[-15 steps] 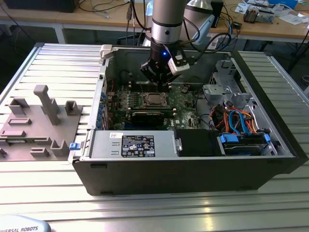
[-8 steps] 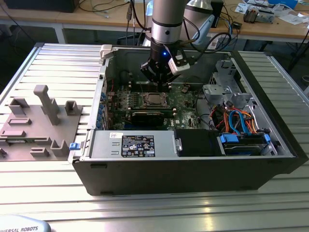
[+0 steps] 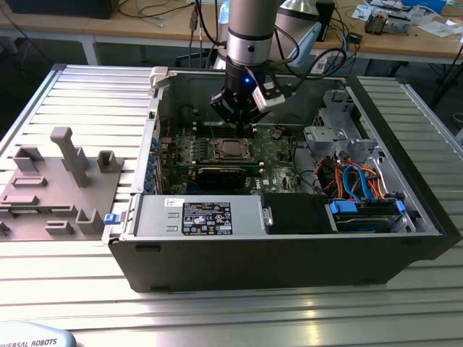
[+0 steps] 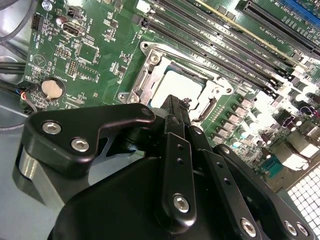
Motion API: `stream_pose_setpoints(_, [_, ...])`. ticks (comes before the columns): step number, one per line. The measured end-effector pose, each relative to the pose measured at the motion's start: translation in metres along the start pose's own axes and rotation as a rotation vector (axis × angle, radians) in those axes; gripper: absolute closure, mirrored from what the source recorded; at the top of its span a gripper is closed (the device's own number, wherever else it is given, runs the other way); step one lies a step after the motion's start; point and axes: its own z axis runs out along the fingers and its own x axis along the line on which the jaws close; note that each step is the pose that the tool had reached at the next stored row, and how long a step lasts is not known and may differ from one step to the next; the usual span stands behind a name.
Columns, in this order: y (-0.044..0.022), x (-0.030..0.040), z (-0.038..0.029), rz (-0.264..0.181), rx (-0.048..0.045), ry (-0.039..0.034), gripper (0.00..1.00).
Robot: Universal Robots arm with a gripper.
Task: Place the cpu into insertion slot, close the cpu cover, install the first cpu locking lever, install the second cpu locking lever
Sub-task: 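Install the first cpu locking lever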
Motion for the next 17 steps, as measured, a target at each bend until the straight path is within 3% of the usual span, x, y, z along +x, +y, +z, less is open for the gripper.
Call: stream_pose_setpoints(17, [0.0, 0.0, 0.0, -0.027, -0.0002, -0.0004, 0.89])
